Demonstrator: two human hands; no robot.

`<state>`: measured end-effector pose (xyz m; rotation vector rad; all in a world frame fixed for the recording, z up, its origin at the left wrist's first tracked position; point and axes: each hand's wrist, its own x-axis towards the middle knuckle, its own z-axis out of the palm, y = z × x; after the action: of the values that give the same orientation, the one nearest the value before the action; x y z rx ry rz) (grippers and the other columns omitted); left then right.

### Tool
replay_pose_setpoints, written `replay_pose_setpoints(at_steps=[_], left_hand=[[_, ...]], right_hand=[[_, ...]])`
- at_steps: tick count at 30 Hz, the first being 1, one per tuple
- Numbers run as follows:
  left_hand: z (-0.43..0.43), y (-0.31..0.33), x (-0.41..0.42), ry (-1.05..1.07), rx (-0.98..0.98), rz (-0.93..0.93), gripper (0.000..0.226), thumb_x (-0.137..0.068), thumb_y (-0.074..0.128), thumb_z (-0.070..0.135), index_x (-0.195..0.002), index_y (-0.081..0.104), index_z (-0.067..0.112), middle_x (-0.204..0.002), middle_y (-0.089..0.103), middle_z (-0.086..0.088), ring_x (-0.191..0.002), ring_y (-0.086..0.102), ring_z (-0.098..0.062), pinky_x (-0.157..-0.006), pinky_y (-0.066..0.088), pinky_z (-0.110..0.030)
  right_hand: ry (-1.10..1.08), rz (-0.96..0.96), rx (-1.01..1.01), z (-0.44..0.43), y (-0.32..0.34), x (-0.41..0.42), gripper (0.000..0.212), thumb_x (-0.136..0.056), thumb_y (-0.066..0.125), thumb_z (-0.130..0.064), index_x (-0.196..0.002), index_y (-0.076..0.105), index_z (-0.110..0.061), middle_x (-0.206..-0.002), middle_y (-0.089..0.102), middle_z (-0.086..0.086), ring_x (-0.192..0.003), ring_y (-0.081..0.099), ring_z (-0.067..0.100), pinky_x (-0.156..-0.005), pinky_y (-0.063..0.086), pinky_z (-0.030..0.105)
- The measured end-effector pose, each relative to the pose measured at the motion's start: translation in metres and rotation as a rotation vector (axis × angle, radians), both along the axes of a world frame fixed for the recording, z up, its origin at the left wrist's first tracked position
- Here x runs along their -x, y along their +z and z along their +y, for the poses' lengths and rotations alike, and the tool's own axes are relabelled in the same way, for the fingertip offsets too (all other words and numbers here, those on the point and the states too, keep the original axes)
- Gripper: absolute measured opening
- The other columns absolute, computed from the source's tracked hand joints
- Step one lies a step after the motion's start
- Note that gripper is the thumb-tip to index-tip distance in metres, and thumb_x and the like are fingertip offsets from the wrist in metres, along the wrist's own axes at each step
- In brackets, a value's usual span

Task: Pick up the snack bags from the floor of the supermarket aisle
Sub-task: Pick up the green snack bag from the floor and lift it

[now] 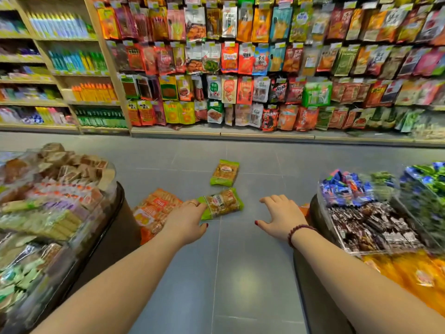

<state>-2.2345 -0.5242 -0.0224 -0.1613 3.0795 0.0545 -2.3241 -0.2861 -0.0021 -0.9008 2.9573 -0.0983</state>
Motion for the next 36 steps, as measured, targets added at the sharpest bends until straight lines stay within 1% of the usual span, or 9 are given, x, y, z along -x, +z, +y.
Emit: replay_pose_setpoints(at_steps=[4, 9, 13, 16, 18, 23, 27, 32, 36], left_hand=[[-0.021, -0.010, 0.081, 0.015, -0.009, -0.018, 0.057, -0.090, 0.052, 0.042, -0.141, 0.038, 0.021, -0.135, 0.049, -0.005, -0.126, 0.046, -0.025, -0.098, 0.044, -0.037], [-0.044, -0.020, 0.190, 0.089, 0.054, -0.033, 0.055, -0.088, 0.051, 0.042, -0.138, 0.042, 0.023, -0.136, 0.051, -0.003, -0.125, 0.048, -0.024, -0.099, 0.042, -0.039], [-0.057, -0.021, 0.272, 0.173, 0.029, -0.056, 0.056, -0.089, 0.051, 0.043, -0.140, 0.040, 0.025, -0.138, 0.049, 0.000, -0.127, 0.046, -0.024, -0.098, 0.041, -0.035], [-0.067, -0.026, 0.326, 0.190, -0.031, -0.058, 0.055, -0.088, 0.051, 0.044, -0.139, 0.041, 0.024, -0.137, 0.049, -0.001, -0.127, 0.045, -0.023, -0.098, 0.044, -0.038], [-0.074, -0.031, 0.359, 0.187, -0.021, -0.089, 0.055, -0.089, 0.050, 0.045, -0.139, 0.041, 0.025, -0.137, 0.048, 0.000, -0.127, 0.046, -0.023, -0.097, 0.042, -0.039], [-0.102, -0.051, 0.437, 0.190, -0.019, -0.140, 0.055, -0.091, 0.050, 0.042, -0.141, 0.038, 0.023, -0.140, 0.045, -0.002, -0.129, 0.042, -0.022, -0.100, 0.038, -0.034], [-0.140, -0.074, 0.505, 0.224, -0.060, -0.159, 0.055, -0.091, 0.051, 0.042, -0.141, 0.038, 0.022, -0.139, 0.045, -0.003, -0.128, 0.042, -0.023, -0.098, 0.039, -0.036], [-0.198, -0.096, 0.592, 0.303, -0.166, -0.155, 0.057, -0.091, 0.052, 0.042, -0.142, 0.036, 0.021, -0.139, 0.044, -0.003, -0.129, 0.042, -0.023, -0.100, 0.040, -0.037], [-0.240, -0.099, 0.639, 0.363, -0.194, -0.180, 0.055, -0.092, 0.052, 0.040, -0.141, 0.037, 0.019, -0.140, 0.043, -0.005, -0.129, 0.041, -0.025, -0.101, 0.038, -0.038]], right_hand=[[0.014, -0.036, 0.000, -0.025, -0.012, 0.087, 0.063, -0.087, 0.053, -0.054, -0.139, 0.039, -0.021, -0.138, 0.046, 0.000, -0.129, 0.039, 0.022, -0.103, 0.035, 0.035], [0.083, -0.024, -0.025, -0.054, -0.022, 0.216, 0.062, -0.088, 0.053, -0.053, -0.139, 0.039, -0.021, -0.139, 0.046, 0.001, -0.130, 0.039, 0.023, -0.104, 0.034, 0.036], [0.105, -0.083, -0.042, -0.067, -0.023, 0.312, 0.065, -0.088, 0.052, -0.053, -0.142, 0.036, -0.020, -0.141, 0.044, 0.001, -0.132, 0.036, 0.022, -0.107, 0.032, 0.036], [0.139, -0.107, -0.072, -0.077, -0.030, 0.372, 0.065, -0.088, 0.053, -0.051, -0.142, 0.036, -0.019, -0.143, 0.043, 0.002, -0.134, 0.036, 0.022, -0.108, 0.033, 0.036], [0.140, -0.133, -0.061, -0.086, -0.036, 0.404, 0.065, -0.088, 0.054, -0.050, -0.142, 0.036, -0.019, -0.143, 0.043, 0.002, -0.134, 0.036, 0.022, -0.108, 0.032, 0.036], [0.192, -0.160, -0.061, -0.121, -0.054, 0.485, 0.059, -0.087, 0.056, -0.049, -0.136, 0.041, -0.020, -0.139, 0.046, 0.003, -0.130, 0.039, 0.023, -0.105, 0.033, 0.034], [0.210, -0.152, -0.088, -0.167, -0.069, 0.564, 0.061, -0.086, 0.056, -0.051, -0.136, 0.041, -0.020, -0.138, 0.046, 0.003, -0.129, 0.039, 0.023, -0.105, 0.034, 0.036], [0.251, -0.168, -0.081, -0.253, -0.076, 0.668, 0.065, -0.085, 0.057, -0.051, -0.139, 0.040, -0.020, -0.140, 0.046, 0.003, -0.131, 0.039, 0.024, -0.106, 0.034, 0.036], [0.330, -0.209, -0.096, -0.320, -0.086, 0.720, 0.063, -0.084, 0.059, -0.048, -0.138, 0.041, -0.020, -0.140, 0.046, 0.004, -0.130, 0.038, 0.025, -0.104, 0.033, 0.036]])
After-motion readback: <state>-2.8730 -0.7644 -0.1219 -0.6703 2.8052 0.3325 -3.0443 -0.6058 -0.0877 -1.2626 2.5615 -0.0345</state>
